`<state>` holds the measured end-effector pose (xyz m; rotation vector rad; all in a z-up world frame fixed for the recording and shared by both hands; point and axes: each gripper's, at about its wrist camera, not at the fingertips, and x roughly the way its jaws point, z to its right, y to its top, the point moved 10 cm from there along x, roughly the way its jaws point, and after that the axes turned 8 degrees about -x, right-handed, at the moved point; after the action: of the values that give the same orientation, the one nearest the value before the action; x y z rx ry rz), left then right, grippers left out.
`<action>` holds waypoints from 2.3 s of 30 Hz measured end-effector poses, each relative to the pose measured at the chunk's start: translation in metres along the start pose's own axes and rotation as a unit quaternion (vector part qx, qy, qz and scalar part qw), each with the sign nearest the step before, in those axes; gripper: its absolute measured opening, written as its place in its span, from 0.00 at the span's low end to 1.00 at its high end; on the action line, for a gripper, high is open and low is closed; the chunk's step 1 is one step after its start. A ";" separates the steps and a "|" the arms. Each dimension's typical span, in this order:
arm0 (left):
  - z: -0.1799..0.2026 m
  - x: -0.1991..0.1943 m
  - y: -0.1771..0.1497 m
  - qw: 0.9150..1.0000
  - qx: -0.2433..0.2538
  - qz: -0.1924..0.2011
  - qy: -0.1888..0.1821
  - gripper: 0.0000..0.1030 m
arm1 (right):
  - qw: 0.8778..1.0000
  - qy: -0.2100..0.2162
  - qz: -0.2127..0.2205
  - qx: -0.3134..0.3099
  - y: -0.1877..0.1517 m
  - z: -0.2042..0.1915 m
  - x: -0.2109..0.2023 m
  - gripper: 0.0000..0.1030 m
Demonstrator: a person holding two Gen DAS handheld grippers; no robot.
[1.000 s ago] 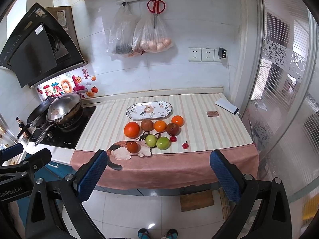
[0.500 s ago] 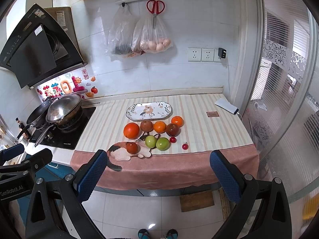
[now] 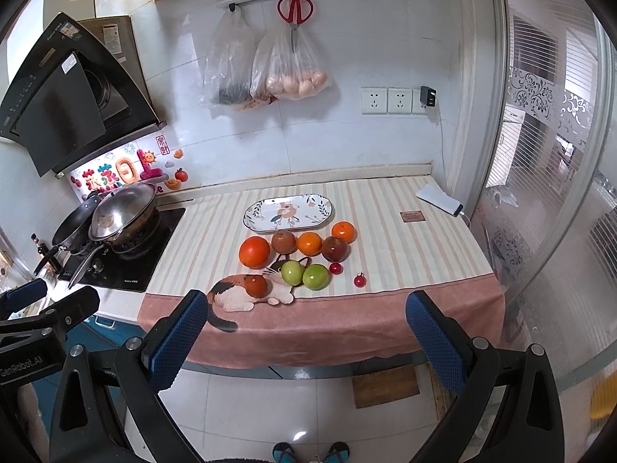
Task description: Organize fruits
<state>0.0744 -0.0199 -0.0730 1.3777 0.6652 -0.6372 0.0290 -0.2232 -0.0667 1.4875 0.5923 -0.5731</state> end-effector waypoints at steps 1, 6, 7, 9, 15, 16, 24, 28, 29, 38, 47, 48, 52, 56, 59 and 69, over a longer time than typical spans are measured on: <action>0.000 0.001 0.001 1.000 0.001 0.000 0.000 1.00 | 1.000 0.000 0.001 0.000 0.001 -0.001 0.001 1.00; 0.002 0.006 0.003 1.000 0.003 -0.002 -0.003 1.00 | 1.000 0.001 0.002 0.000 0.002 -0.003 0.001 1.00; 0.002 0.007 0.003 1.000 0.003 -0.001 -0.003 1.00 | 1.000 0.001 0.002 0.000 0.002 -0.004 0.001 1.00; 0.003 0.007 0.003 1.000 0.004 -0.002 -0.003 1.00 | 1.000 0.003 0.002 0.000 0.002 -0.005 0.001 1.00; 0.002 0.009 0.000 1.000 0.003 -0.007 -0.004 1.00 | 1.000 0.005 -0.004 0.001 0.000 -0.009 0.001 1.00; 0.001 0.009 0.000 1.000 0.003 -0.007 -0.004 1.00 | 1.000 0.005 -0.003 0.001 0.000 -0.010 0.001 1.00; -0.005 0.026 0.004 1.000 0.004 -0.013 -0.004 1.00 | 1.000 0.007 -0.012 0.019 0.000 -0.012 0.011 1.00; -0.017 0.052 0.014 1.000 0.013 -0.013 0.011 1.00 | 0.999 0.009 -0.024 0.043 -0.001 -0.010 0.031 1.00; -0.019 0.058 0.016 1.000 0.015 -0.015 0.011 1.00 | 0.998 0.010 -0.028 0.052 -0.002 -0.010 0.038 1.00; -0.033 0.155 0.032 0.996 0.028 -0.081 0.018 1.00 | 0.994 -0.005 -0.071 0.078 0.000 -0.002 0.120 1.00; -0.018 0.268 0.059 0.986 0.015 -0.162 0.019 0.99 | 0.984 0.013 -0.137 0.113 0.012 0.034 0.259 1.00; -0.014 0.286 0.063 0.985 0.019 -0.170 0.024 0.99 | 0.983 0.016 -0.144 0.116 0.013 0.038 0.274 1.00; -0.001 0.342 0.068 0.977 0.039 -0.208 0.038 0.99 | 0.974 0.037 -0.186 0.124 0.015 0.053 0.348 1.00; 0.017 0.402 0.061 0.962 0.065 -0.261 0.043 0.99 | 0.966 0.050 -0.224 0.120 0.013 0.060 0.409 0.99; 0.029 0.440 0.054 0.951 0.083 -0.293 0.051 0.98 | 0.959 0.059 -0.255 0.114 0.009 0.066 0.445 0.99; 0.056 0.501 0.042 0.926 0.120 -0.356 0.039 0.98 | 0.934 0.086 -0.328 0.116 -0.013 0.074 0.526 0.94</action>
<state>0.4416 -0.0823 -0.4152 1.3760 1.2033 -1.2770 0.4071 -0.2917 -0.4333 1.5594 1.2139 -1.0611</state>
